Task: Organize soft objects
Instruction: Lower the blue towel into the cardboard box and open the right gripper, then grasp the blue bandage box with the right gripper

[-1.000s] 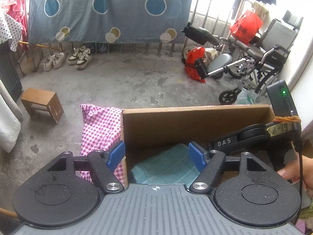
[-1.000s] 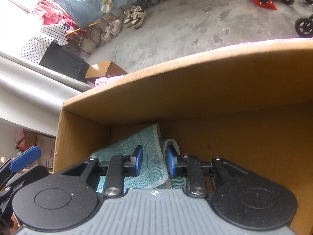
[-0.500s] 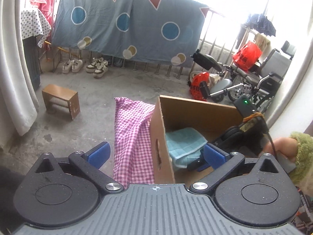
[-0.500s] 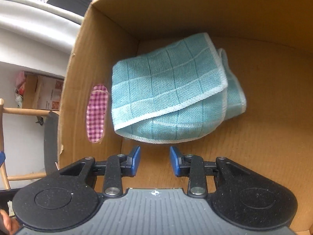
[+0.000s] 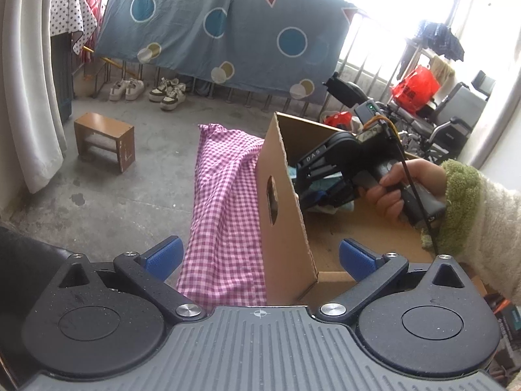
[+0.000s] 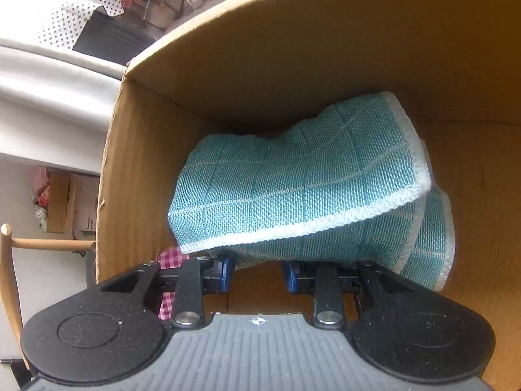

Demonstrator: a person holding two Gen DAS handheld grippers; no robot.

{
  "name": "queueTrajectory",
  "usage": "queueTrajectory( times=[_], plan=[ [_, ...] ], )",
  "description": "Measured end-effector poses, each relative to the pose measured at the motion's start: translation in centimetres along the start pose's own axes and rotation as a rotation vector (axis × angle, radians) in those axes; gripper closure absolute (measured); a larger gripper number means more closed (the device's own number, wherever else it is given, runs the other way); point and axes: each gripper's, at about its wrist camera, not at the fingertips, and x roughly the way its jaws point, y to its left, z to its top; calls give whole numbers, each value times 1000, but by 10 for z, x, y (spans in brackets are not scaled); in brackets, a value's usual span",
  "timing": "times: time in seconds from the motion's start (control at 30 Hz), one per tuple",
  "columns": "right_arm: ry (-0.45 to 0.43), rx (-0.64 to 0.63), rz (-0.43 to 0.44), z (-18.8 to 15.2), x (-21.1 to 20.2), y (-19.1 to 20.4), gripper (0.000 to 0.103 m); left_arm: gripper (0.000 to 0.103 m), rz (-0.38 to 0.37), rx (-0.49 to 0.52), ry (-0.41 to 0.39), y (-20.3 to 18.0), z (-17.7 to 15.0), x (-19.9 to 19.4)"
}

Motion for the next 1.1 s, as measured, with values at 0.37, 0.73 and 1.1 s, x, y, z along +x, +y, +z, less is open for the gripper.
queueTrajectory(
  times=[0.37, 0.73, 1.1],
  plan=[
    [-69, 51, 37, -9, 12, -18, 62, 0, -16, -15, 23, -5, -17, -4],
    [-105, -32, 26, -32, -55, 1, 26, 0, -17, -47, 15, -11, -21, -21],
    [-418, -301, -136, -152, -195, 42, 0, 0, -65, -43, 4, -20, -31, -45]
  ],
)
